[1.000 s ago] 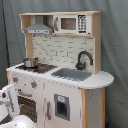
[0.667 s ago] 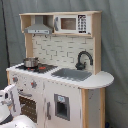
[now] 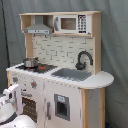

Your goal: Play with the kitchen

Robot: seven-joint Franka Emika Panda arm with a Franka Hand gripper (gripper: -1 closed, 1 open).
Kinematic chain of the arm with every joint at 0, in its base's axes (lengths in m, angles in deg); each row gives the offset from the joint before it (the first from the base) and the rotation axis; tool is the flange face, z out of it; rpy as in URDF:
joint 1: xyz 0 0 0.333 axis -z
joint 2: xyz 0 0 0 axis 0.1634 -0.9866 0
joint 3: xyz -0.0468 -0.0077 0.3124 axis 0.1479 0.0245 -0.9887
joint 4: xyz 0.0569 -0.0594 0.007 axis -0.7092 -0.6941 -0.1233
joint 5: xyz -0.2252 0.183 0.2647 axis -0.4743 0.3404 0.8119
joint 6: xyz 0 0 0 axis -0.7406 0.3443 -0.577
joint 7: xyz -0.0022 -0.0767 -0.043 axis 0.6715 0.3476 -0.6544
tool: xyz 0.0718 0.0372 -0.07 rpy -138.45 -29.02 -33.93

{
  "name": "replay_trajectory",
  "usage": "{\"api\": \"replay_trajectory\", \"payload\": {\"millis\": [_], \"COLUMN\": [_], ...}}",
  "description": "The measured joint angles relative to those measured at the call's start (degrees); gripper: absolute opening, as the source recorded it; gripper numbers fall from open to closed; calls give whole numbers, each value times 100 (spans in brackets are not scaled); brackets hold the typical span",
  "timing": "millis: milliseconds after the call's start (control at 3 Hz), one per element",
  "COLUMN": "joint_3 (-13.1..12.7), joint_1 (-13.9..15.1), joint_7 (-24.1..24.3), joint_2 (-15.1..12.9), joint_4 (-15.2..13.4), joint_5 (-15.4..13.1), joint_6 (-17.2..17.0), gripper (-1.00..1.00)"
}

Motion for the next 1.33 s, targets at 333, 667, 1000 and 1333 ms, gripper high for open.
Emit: {"api": "replay_trajectory", "payload": {"millis": [333, 667, 1000, 1333], "joint_3": [-2, -5, 22, 6], "joint_1": [252, 560, 756, 1193], "joint_7": [271, 406, 397, 383], "joint_2": [263, 425, 411, 412], "joint_4": [0, 20, 412, 792], "joint_5": [0, 0, 0, -10], "joint_6": [512, 1035, 1420, 1424], "gripper": [100, 100, 100, 100]}}
